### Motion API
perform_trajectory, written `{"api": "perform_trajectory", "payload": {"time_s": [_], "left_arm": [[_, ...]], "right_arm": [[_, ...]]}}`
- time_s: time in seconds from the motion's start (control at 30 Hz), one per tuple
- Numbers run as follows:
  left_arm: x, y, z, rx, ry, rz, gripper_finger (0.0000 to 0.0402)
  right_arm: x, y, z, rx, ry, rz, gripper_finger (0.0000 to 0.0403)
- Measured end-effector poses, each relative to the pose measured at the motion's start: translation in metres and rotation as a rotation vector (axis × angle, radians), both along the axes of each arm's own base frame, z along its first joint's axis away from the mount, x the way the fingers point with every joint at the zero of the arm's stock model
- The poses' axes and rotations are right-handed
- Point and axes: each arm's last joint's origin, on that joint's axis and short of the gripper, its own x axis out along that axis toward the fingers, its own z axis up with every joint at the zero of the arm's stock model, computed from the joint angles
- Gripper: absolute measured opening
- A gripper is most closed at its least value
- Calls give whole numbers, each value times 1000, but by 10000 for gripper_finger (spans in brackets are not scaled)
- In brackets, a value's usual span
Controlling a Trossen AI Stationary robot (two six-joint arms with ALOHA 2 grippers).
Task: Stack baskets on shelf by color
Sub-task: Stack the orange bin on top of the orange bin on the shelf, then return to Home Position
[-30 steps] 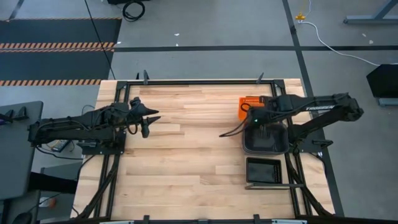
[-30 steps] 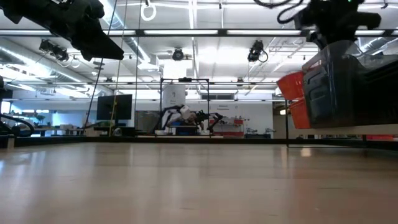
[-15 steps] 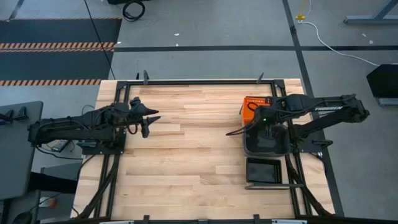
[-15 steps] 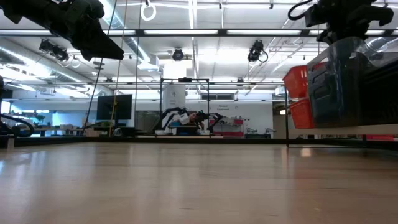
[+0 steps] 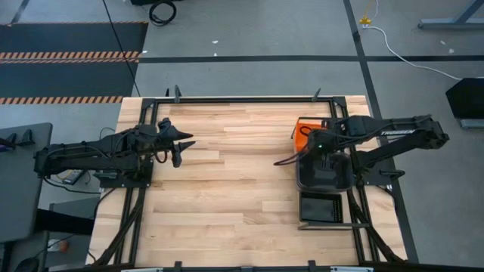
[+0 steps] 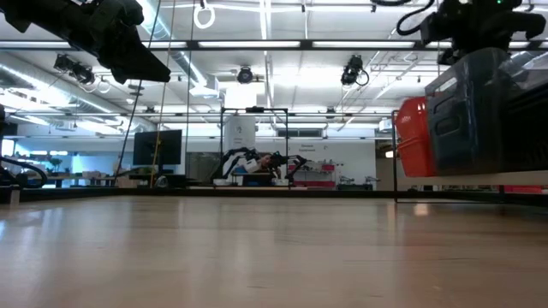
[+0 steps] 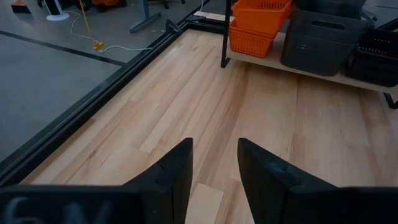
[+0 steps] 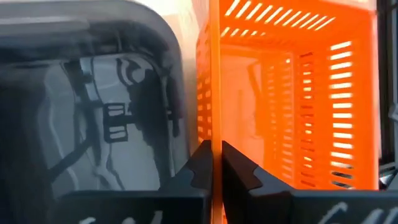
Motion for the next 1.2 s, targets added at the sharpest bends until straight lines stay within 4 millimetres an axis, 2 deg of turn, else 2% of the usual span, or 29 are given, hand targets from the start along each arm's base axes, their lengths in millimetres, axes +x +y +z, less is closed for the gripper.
{"api": "perform_trajectory", "payload": {"time_s": [0.2, 0.4, 0.87, 1.07, 1.2], "left_arm": [[0, 0, 0, 0, 0, 0, 133], [0, 0, 0, 0, 0, 0, 133], [0, 0, 0, 0, 0, 0, 133], [0, 0, 0, 0, -1, 0, 133], [0, 0, 0, 0, 0, 0, 133]], "right_arm": [[-4, -3, -15, -88, 61, -20, 45], [-3, -5, -16, -186, 59, -39, 77], [-1, -4, -16, -120, 23, -64, 136], [2, -1, -15, -24, -1, -43, 136], [5, -1, -4, -10, -52, -52, 135]]}}
